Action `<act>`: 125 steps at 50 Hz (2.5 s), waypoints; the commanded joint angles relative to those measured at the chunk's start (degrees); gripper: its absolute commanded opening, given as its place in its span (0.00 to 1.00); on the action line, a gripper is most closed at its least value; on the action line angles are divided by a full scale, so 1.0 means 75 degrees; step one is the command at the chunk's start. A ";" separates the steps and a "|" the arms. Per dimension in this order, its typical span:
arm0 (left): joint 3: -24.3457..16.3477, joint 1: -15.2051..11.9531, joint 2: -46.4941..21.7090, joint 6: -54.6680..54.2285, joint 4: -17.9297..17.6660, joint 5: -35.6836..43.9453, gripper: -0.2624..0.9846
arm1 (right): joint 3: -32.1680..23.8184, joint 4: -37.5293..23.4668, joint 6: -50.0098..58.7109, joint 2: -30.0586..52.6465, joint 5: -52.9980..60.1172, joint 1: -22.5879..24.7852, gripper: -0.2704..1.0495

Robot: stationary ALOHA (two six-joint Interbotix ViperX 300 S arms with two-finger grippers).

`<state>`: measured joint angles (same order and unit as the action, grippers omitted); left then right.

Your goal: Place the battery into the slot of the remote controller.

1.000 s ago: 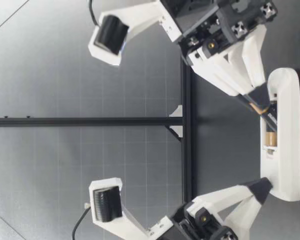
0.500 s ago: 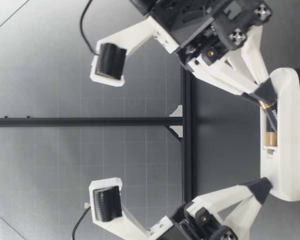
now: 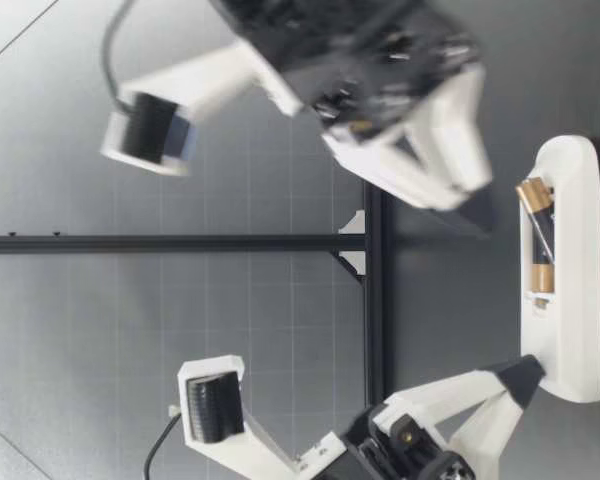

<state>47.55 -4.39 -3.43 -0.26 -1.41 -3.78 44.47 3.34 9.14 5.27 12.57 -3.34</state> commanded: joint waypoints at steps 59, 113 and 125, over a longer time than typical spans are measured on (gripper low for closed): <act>-0.0070 -0.0012 0.0012 0.0012 -0.0609 -0.0316 0.07 | 0.0141 0.1008 0.7113 0.0117 -0.0363 -0.0094 0.13; -0.0164 -0.0012 -0.0141 0.0023 -0.0609 -0.0316 0.07 | -0.0422 0.0527 0.7020 0.0680 -0.1195 -0.0105 0.13; -0.0316 -0.0012 0.0023 0.0012 -0.0621 -0.0234 0.07 | -0.0375 -0.0176 0.6949 -0.0164 -0.1582 -0.0152 0.13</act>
<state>45.97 -4.48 -4.13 -0.09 -5.98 -5.63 42.19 3.52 61.44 8.17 0.97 -4.13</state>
